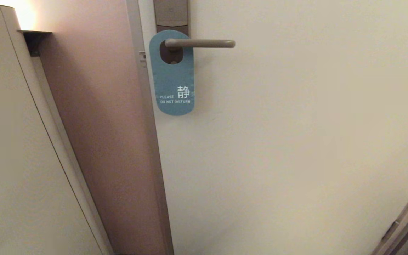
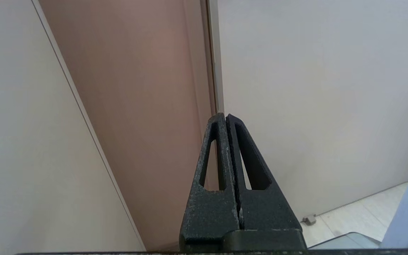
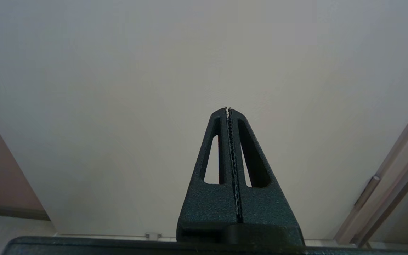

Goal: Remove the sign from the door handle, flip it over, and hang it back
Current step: Take down the sign

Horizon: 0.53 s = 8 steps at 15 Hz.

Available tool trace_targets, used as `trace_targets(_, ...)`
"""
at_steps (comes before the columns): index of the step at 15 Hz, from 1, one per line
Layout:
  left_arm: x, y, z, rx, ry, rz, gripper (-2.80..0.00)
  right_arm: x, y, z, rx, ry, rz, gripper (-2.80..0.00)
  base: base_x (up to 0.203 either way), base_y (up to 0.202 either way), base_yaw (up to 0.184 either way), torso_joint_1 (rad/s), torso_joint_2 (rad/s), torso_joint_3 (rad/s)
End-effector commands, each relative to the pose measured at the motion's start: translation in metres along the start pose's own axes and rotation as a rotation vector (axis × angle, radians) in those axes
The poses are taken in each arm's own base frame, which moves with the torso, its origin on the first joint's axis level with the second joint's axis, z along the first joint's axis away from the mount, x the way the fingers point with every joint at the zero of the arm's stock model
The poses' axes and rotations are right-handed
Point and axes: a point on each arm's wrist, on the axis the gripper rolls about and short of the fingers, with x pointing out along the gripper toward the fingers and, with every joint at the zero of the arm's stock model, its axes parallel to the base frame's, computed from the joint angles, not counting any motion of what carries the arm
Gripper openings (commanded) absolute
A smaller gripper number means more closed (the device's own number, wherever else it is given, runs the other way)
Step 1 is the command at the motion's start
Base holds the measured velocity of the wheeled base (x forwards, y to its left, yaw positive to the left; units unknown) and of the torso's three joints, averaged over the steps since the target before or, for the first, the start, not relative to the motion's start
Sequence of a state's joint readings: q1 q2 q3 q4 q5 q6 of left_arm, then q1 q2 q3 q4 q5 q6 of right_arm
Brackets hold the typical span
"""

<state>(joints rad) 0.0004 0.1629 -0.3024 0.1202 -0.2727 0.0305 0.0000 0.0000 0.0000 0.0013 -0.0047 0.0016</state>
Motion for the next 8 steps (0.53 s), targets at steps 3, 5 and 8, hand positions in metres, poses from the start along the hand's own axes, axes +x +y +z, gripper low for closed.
trace_targets(3,0.023,0.007,0.021,-0.029,0.092,0.004,-2.8,0.0,0.0,0.0,0.0,0.0,0.0,-2.8,0.0,0.0,0.0,0.0,0.0,0.0)
trace_targets(5,0.038,0.012,0.031,-0.029,0.1,0.018,-2.8,0.0,0.0,0.0,0.0,-0.001,0.0,-2.8,0.0,0.0,0.0,0.0,0.0,0.0)
trace_targets(8,0.064,0.02,0.043,-0.022,0.102,0.027,-2.8,0.0,0.0,0.0,0.0,-0.001,0.0,-2.8,0.0,0.0,0.0,0.0,0.0,0.0)
